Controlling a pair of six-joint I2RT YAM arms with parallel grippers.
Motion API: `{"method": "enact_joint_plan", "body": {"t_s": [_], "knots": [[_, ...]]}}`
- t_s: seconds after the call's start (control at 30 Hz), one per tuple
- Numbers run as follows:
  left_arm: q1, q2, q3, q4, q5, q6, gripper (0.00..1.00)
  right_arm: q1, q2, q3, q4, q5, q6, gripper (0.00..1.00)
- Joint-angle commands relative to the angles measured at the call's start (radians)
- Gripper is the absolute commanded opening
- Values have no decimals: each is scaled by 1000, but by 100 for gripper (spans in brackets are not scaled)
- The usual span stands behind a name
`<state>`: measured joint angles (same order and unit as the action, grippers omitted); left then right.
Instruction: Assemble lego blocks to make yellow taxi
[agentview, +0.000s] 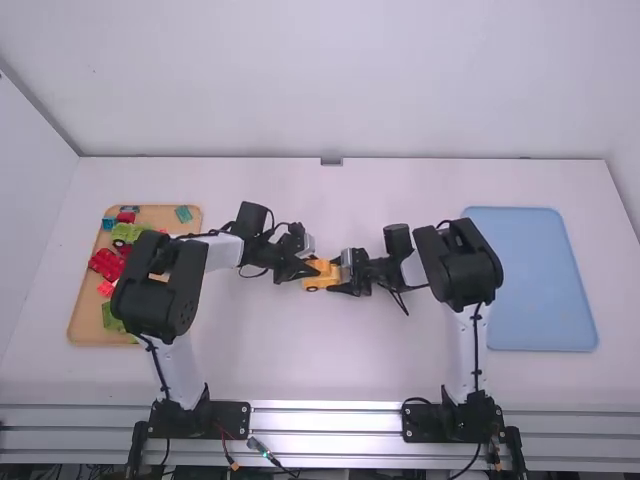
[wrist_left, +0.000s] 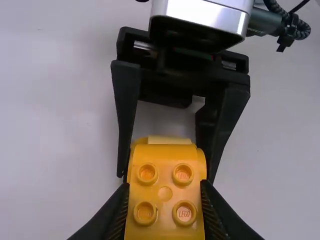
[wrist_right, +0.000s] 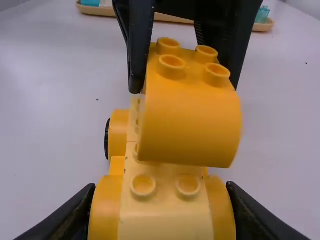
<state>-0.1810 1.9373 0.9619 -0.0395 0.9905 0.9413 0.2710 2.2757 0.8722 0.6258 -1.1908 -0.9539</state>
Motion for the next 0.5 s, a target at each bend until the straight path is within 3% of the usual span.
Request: {"method": "enact_joint_plan", "body": {"t_s": [0.0,0.2,0.47], "knots": [[-7,-19,-8,-5,14,-10,2,-2,21,10,2,22,42,49],[-16,-19,-58,89,22,-2,2,-1,21,5,6,68,58,47],[-4,-19,-96,179,21,-29,2,-3,21,-85,246,119,198,48]]}}
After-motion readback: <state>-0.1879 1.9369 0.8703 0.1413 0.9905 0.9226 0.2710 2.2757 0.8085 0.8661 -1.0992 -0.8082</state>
